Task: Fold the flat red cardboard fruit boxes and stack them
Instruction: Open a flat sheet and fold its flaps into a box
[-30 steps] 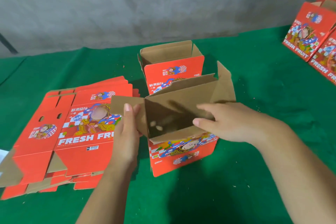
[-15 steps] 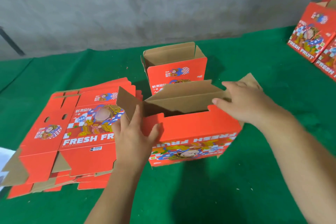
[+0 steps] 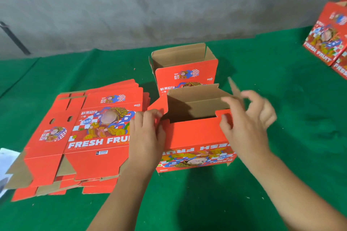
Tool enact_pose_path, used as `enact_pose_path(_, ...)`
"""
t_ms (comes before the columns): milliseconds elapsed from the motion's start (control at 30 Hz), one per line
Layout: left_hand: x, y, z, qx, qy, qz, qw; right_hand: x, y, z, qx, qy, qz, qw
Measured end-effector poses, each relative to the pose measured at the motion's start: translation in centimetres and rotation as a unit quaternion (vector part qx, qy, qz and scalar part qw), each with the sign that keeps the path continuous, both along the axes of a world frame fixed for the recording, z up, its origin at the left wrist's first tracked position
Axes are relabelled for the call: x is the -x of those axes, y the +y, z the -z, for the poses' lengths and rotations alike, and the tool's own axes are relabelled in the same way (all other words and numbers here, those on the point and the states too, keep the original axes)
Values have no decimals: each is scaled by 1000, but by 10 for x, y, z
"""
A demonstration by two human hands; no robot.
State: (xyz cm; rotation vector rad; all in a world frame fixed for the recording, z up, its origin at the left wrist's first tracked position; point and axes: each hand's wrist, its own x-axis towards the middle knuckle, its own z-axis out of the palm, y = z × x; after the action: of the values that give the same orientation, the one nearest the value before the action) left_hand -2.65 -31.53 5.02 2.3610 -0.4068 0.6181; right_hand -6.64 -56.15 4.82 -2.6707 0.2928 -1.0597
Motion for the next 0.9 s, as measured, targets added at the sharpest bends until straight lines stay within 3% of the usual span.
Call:
enact_pose_path(100, -5, -5, -2, -3, 25, -20, 999, -2, 26, 2, -7, 37, -40, 999)
enact_pose_path(233, -3, 2, 8, -7, 8, -15, 1000, -13, 22, -5, -54, 204, -119, 970)
enact_pose_path(333, 0, 1, 11, 6, -15, 25, 1000, -17, 10, -1, -88, 313, -140, 935)
enact_pose_path(400, 0, 0, 10, -1, -31, 61, 998, -19, 8, 1, -91, 328, -146, 929)
enact_pose_path(500, -7, -1, 2, -101, 57, 71, 991, -15, 17, -2, -67, 181, -119, 974)
enact_pose_path(600, -21, -3, -5, -193, 89, 5, 977, -7, 23, -1, -51, 33, -49, 997)
enact_pose_path(767, -42, -11, -8, -180, 124, -66, 974, 0, 4, 16, -104, 43, -61, 992)
enact_pose_path(900, -48, -16, -7, -192, 139, -71, 969, 3, 7, 22, -146, -13, -51, 988)
